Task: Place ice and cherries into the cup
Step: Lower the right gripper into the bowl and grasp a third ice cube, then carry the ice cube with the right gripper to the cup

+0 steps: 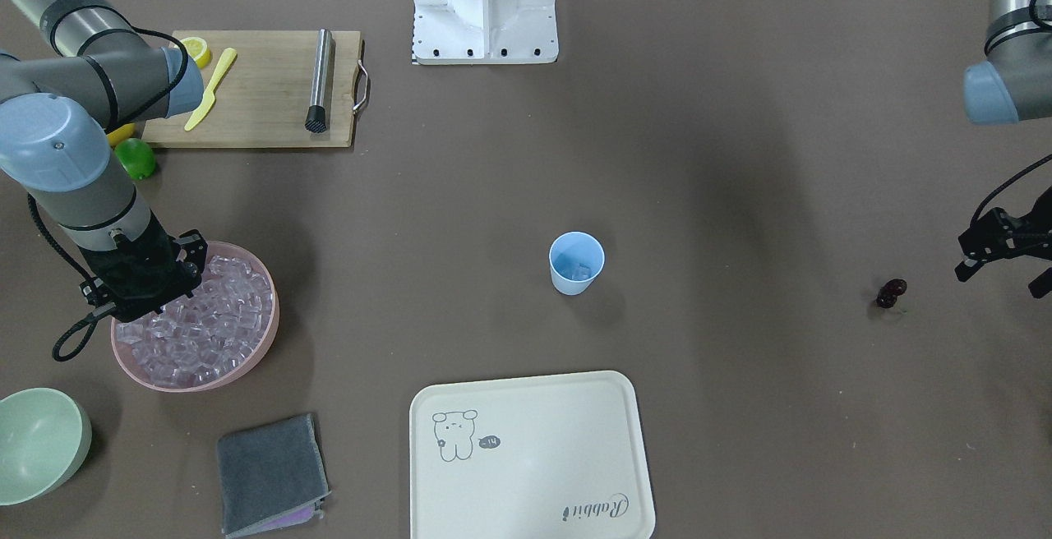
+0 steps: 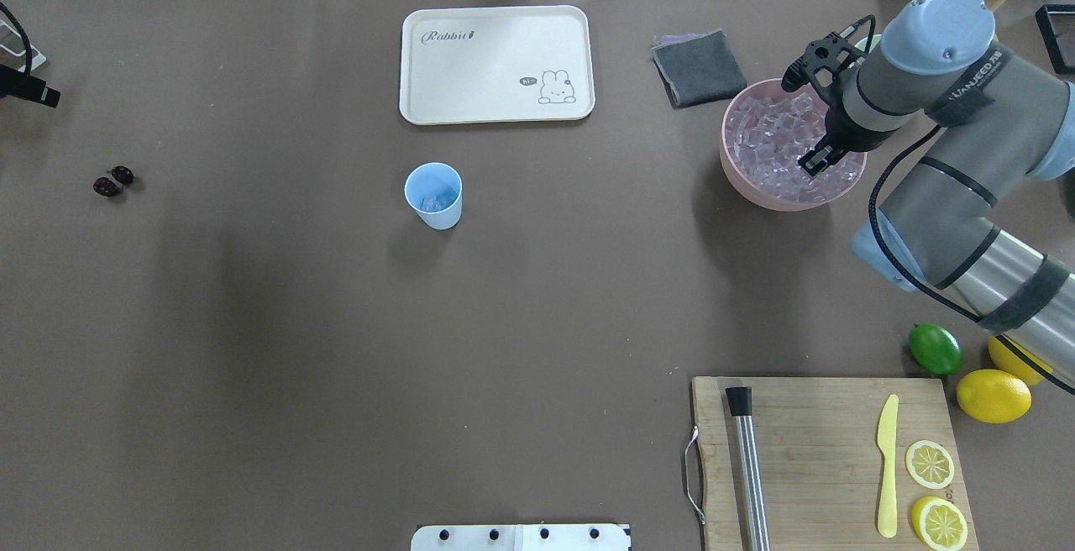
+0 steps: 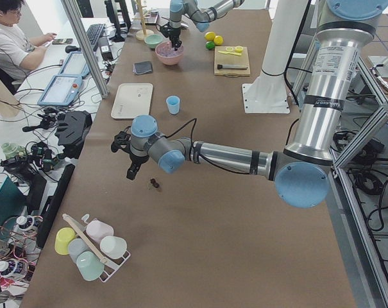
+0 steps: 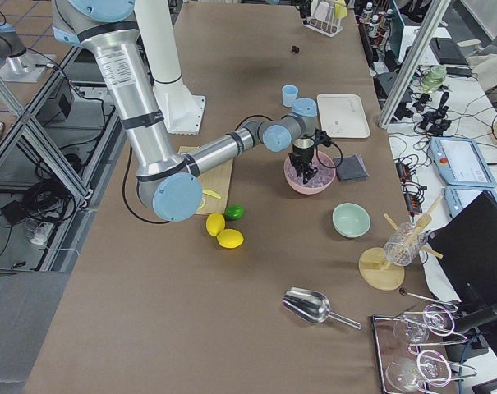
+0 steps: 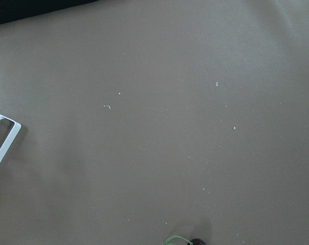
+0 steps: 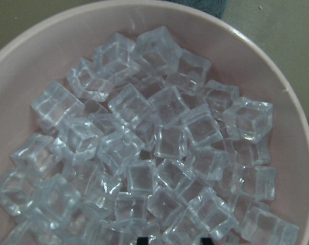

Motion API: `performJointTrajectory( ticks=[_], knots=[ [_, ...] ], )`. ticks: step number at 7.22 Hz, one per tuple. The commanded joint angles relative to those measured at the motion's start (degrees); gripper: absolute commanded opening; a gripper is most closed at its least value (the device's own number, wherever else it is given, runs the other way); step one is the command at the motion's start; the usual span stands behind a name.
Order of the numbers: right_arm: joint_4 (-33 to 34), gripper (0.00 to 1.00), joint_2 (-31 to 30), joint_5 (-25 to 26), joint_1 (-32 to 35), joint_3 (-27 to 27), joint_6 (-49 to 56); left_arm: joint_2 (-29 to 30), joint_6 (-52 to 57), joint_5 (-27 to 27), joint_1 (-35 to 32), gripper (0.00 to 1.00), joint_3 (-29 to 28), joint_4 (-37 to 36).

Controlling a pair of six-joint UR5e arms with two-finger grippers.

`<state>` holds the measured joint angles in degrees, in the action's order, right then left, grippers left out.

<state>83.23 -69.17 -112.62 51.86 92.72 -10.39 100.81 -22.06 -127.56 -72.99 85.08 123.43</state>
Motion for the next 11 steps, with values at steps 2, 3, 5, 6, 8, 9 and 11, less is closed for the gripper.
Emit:
performJointTrajectory(
  ticks=[2,3,5,6,8,9,11],
  knots=[
    [0.0,0.04,0.1,0.1,0.0,0.1,-0.2,-0.1,0.0,0.0,0.0,0.98,-0.1,0.0],
    [0.0,0.00,0.4,-0.1,0.3,0.3,-0.2,-0.1,0.0,0.0,0.0,0.98,-0.1,0.0],
    [1.9,0.00,1.2,-1.1,1.8,1.8,-0.4,0.0,0.0,0.1,0.1,0.98,0.1,0.1],
    [8.9,0.00,5.5,-1.6,2.1,3.6,-2.5,0.0,0.0,0.1,0.1,0.98,0.1,0.0],
    [19.0,0.00,18.1,-2.3,-1.7,4.3,-18.6,0.0,-0.1,0.1,0.1,0.98,0.1,0.1],
    [18.6,0.00,23.2,-1.6,-7.2,3.7,-28.8,0.0,-0.1,0.1,0.5,0.98,0.1,0.1],
    [18.2,0.00,35.6,3.5,-16.2,-3.2,-45.2,-0.3,-0.2,0.0,0.6,0.98,0.6,0.1]
  ],
)
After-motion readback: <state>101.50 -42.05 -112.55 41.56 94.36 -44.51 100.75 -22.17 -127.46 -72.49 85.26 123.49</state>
